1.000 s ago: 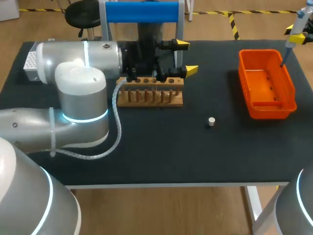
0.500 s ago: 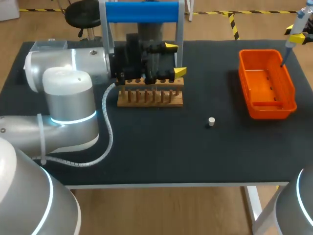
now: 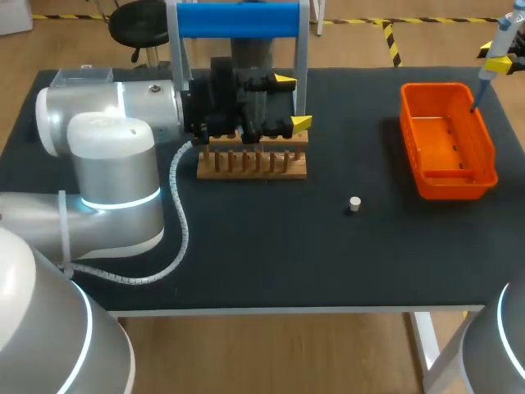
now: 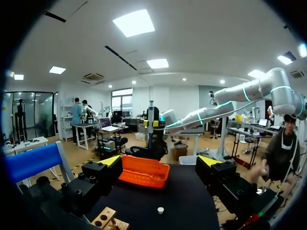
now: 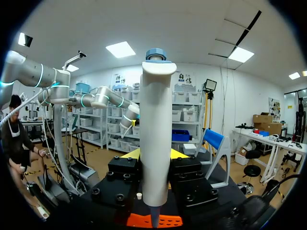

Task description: Invert the test tube, pick up the pipette, mount the tip to pipette, aspirate from beaker and dispense into the tube, eject the tip, return the pipette, and cap with the stopper.

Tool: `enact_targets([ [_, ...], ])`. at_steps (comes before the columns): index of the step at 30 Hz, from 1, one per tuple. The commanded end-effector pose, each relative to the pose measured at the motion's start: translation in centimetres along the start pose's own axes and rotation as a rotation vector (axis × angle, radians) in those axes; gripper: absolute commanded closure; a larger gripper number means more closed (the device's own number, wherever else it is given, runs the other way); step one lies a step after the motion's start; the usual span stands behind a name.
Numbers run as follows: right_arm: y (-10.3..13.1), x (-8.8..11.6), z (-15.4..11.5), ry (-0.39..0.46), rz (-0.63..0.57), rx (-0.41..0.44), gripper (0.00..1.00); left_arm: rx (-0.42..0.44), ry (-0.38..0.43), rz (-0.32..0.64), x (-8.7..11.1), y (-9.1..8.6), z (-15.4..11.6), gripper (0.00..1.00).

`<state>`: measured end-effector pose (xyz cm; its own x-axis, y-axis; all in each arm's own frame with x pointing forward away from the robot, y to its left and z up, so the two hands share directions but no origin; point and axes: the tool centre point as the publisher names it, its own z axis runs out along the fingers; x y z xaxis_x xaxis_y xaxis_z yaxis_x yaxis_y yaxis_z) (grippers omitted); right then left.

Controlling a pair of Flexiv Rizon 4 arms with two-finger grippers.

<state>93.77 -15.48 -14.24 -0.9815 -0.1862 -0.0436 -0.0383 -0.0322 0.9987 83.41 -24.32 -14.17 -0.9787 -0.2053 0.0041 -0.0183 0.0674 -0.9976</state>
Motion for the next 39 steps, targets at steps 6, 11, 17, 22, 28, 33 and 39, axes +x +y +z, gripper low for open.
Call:
enact_targets([
  [6,0.0,-0.1,-0.1,0.004,0.0,0.002,1.0,0.001,-0.002,0.001,0.0,0.1,0.1,0.0],
  [11,0.0,-0.1,-0.1,0.004,0.0,0.002,1.0,0.001,-0.002,0.001,0.0,0.1,0.1,0.0],
  [17,0.0,1.5,1.0,-0.007,-0.002,0.019,1.0,0.001,-0.002,0.001,0.0,0.1,0.1,0.0],
  [22,-0.4,3.6,3.5,-0.039,-0.007,0.03,1.0,0.001,-0.002,0.001,0.0,0.1,0.1,0.0],
  [28,-0.9,6.0,7.6,-0.059,-0.028,0.059,1.0,0.001,-0.002,0.001,0.0,0.1,0.1,0.0],
  [33,-0.9,6.9,11.3,-0.064,-0.048,0.061,1.0,0.001,-0.002,0.001,0.0,0.1,0.1,0.0],
  [39,-1.2,7.8,15.4,-0.065,-0.033,0.054,1.0,0.001,-0.002,0.001,0.0,0.1,0.1,0.0],
])
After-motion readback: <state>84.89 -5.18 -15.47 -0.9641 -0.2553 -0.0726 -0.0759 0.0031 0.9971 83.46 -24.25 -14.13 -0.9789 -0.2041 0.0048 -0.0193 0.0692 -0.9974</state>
